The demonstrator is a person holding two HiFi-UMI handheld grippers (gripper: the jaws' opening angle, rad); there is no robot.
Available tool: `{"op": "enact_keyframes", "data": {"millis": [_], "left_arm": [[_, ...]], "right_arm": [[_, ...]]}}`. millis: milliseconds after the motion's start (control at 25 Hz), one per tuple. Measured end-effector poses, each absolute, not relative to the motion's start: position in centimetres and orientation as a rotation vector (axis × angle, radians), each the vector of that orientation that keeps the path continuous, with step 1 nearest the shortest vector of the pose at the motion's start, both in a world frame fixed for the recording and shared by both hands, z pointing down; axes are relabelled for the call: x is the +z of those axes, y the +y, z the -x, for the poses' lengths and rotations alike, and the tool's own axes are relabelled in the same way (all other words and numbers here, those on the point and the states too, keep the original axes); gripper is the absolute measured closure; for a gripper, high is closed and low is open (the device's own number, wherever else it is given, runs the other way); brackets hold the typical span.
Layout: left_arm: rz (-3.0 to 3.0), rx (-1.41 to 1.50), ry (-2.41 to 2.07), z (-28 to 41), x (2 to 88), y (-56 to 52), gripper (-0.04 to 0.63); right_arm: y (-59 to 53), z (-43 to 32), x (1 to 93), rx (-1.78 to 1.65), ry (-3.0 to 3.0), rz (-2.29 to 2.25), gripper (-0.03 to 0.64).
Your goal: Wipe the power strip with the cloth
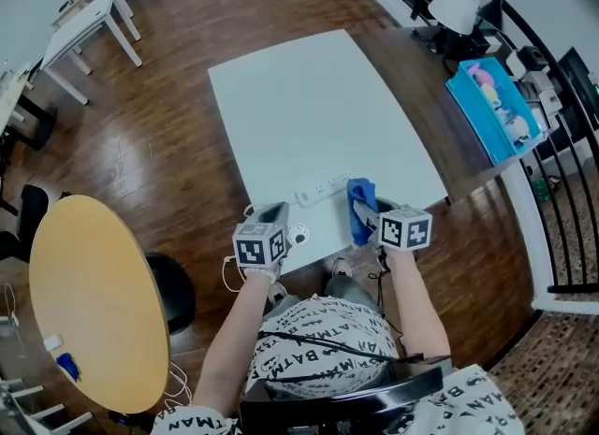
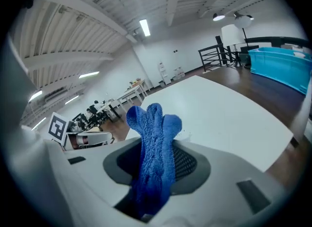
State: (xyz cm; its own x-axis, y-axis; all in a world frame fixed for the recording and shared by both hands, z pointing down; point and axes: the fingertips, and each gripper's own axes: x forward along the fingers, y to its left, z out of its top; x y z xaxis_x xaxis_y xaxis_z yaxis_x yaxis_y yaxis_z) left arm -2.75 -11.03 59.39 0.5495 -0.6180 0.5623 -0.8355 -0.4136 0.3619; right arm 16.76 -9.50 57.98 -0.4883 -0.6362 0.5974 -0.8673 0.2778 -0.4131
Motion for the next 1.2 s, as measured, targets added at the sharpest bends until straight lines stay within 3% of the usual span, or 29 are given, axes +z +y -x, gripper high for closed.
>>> {"op": "enact_keyframes", "data": {"millis": [520, 1200], "left_arm": [[-2.309, 0.333, -1.142, 4.6, 53.9, -8.6, 0.595], [-2.343, 0.452, -0.946, 3.0, 56.2, -3.6, 0.594]], "right_arm": [[-5.2, -11.9, 56.9, 0.997, -2.204, -1.580, 0.468], [0.1, -10.7, 57.0, 0.966, -2.122, -1.710, 0.471]]}}
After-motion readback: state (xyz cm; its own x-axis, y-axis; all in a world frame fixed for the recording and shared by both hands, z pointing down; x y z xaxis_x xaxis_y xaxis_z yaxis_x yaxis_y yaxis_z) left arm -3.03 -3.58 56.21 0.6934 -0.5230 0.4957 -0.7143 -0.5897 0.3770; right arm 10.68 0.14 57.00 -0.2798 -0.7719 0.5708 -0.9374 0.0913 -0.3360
